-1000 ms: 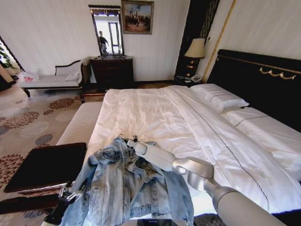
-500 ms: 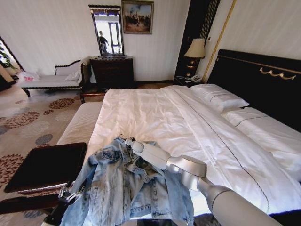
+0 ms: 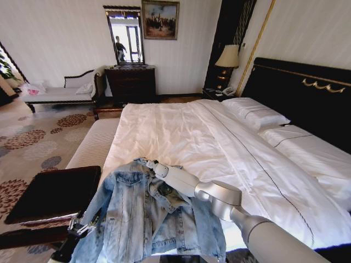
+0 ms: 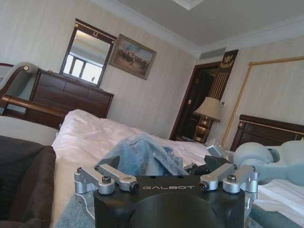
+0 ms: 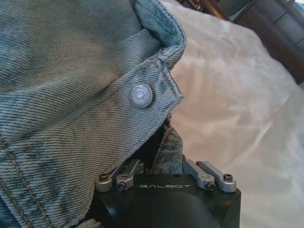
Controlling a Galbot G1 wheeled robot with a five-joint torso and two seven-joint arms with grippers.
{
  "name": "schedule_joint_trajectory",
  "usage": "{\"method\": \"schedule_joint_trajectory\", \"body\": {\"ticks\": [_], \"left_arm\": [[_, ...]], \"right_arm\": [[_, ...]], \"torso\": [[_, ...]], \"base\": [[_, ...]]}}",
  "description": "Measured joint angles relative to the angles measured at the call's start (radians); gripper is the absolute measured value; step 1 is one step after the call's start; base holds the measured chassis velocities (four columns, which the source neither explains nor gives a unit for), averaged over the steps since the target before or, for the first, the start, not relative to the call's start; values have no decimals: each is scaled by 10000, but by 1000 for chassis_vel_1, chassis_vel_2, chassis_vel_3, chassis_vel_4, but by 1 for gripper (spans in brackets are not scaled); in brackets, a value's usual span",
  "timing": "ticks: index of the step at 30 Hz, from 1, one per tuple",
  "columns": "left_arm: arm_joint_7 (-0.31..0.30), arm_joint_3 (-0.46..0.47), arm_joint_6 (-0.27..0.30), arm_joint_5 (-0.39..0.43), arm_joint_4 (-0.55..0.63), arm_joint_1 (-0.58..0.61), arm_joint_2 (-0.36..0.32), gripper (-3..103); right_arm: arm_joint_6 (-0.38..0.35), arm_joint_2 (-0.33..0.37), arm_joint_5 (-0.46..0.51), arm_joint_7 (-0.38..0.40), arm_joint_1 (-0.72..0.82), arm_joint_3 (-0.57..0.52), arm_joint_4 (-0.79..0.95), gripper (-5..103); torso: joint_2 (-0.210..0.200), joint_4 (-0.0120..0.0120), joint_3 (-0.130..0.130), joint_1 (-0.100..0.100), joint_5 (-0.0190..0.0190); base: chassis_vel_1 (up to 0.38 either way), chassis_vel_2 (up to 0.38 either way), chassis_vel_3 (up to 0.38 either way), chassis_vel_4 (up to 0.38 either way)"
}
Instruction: Pick up the clothes from the bed and hang them on the clothes hanger.
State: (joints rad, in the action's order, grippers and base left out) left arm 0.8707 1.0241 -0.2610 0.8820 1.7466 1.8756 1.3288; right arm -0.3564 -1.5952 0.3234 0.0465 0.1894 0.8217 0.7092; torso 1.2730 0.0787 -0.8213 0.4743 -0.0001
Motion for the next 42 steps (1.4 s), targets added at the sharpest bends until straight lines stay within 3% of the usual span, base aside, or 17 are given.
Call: {"method": "schedule_joint_trajectory", "body": {"ticks": [10,20,25,37,42], "left_arm": [[-21,-29,-40,35,4,-45,54,100],[-41,39,-47,177,522,20,103,100],[-43,108,-28,238,802,66,153,100],[-66,230,80,210,1131,93,255,100],[-158,353,113,228,1435,144,276,100]], "right_arm": [[372,1044,-1260,1298,208,-165,1835,24],[510,2076,-2084,3573,702,-1573,4437,24],[597,2446,-2321,4191,847,-2114,5581,24],[691,3330,-2381,5310,1027,-3032,7808,23],[748,4145,-1741,5556,816,-3433,9179,22]], "torso": [[0,1,0,0,1],[-1,-1,0,0,2],[-1,-1,0,0,4],[0,0,1,0,3],[0,0,1,0,3]], "base": [[0,0,0,0],[0,0,0,0],[0,0,0,0],[0,0,0,0],[0,0,0,0]]}}
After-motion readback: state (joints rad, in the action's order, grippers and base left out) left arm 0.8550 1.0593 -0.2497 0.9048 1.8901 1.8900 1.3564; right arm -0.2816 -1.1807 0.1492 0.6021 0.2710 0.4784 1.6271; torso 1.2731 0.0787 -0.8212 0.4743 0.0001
